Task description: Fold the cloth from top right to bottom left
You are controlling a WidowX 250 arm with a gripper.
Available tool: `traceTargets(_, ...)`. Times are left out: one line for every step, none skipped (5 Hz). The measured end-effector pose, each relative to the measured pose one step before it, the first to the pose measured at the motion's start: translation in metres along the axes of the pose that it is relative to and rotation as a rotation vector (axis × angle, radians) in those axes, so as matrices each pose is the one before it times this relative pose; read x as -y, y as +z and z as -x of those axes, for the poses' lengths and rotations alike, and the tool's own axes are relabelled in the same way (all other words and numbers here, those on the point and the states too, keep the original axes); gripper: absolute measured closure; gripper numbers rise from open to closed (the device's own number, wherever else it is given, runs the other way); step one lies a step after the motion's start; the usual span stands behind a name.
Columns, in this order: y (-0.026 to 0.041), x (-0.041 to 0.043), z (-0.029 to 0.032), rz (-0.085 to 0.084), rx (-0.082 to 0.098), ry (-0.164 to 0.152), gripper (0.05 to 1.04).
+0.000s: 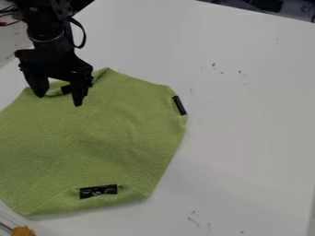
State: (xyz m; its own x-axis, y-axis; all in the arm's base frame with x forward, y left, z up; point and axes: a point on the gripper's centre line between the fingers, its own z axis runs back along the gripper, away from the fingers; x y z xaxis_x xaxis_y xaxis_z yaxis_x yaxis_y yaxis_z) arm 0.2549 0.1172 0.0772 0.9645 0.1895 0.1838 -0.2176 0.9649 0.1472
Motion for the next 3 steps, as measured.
traceTargets(-0.00647, 0.00135, 0.00336, 0.0043, -0.0255, -0.0015, 0.083)
traceTargets(-0.00481, -0.00125, -0.00696, -0.0028, 0.0075, 0.0047, 0.083)
traceTargets(-0.01643, -0.00663, -0.02182, 0.0312, -0.0056, -0.0168, 0.083)
